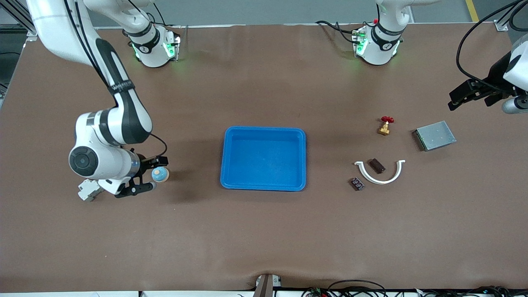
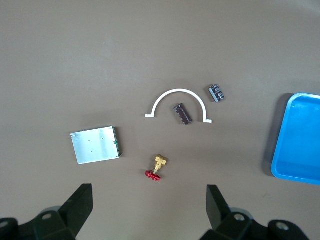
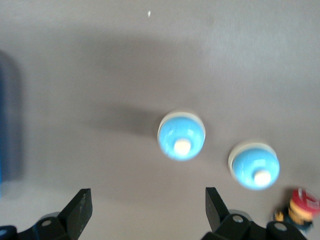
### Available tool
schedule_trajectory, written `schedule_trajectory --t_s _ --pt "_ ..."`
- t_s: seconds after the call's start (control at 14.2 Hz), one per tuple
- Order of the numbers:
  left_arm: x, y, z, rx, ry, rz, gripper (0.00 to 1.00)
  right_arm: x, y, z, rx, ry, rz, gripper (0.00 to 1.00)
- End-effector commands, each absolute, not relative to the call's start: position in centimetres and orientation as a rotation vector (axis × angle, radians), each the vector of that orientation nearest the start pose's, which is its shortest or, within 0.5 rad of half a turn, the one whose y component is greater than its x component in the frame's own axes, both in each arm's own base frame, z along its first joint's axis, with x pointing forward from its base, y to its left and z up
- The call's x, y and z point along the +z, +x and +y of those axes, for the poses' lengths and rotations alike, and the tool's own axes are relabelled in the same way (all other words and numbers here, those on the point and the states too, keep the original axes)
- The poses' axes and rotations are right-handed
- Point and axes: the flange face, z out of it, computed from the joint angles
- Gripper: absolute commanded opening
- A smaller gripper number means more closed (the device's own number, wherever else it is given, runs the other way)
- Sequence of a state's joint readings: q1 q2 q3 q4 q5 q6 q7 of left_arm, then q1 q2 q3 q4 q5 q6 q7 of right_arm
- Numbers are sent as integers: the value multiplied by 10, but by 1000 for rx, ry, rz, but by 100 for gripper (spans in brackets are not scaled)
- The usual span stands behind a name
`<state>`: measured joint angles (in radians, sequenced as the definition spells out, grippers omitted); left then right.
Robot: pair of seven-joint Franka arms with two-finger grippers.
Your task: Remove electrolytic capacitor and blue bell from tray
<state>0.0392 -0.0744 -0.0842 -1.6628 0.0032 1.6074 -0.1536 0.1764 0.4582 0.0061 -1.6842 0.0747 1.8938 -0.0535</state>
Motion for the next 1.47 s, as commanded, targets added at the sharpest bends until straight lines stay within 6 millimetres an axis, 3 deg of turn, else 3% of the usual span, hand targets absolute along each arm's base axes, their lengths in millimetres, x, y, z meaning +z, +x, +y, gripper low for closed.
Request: schedule_trajectory --t_s 0.0,0.28,0.49,0.7,0.91,1.4 --pt "627 529 -23 -24 -3133 -159 100 365 608 119 435 -3058 -217 100" --pt "626 535 -26 -25 -3132 -152 100 421 582 95 484 -3059 -150 100" --pt "629 548 -30 -44 -3137 -144 100 468 557 80 425 -3077 -33 100" --pt "631 554 -30 -55 -3139 -145 100 500 540 53 349 -3085 38 100" --pt "634 554 -28 -63 -3139 -152 100 529 536 38 265 -3105 74 100" --pt "647 555 -26 -103 -3142 -159 100 584 551 1 60 -3107 162 100"
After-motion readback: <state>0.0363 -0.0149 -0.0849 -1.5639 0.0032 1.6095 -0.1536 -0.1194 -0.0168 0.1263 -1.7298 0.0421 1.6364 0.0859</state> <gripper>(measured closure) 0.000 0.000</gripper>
